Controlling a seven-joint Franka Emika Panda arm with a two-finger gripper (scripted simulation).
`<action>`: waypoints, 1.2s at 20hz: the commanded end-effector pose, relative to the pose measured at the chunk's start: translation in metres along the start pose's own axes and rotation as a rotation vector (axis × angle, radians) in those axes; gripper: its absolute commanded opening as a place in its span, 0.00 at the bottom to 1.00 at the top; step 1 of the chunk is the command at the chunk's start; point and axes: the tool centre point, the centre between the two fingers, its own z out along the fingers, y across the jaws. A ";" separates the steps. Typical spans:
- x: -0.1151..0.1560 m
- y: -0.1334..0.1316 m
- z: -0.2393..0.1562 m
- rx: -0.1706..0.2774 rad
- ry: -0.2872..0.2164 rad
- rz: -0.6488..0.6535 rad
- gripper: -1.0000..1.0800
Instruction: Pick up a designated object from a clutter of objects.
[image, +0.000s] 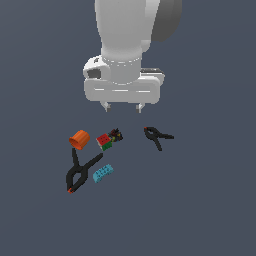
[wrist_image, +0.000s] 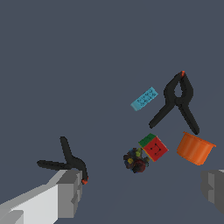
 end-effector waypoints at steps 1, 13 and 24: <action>0.000 0.000 0.000 0.000 0.000 0.000 0.96; 0.003 -0.002 0.002 0.000 -0.014 0.020 0.96; -0.003 0.007 0.041 0.005 -0.016 0.110 0.96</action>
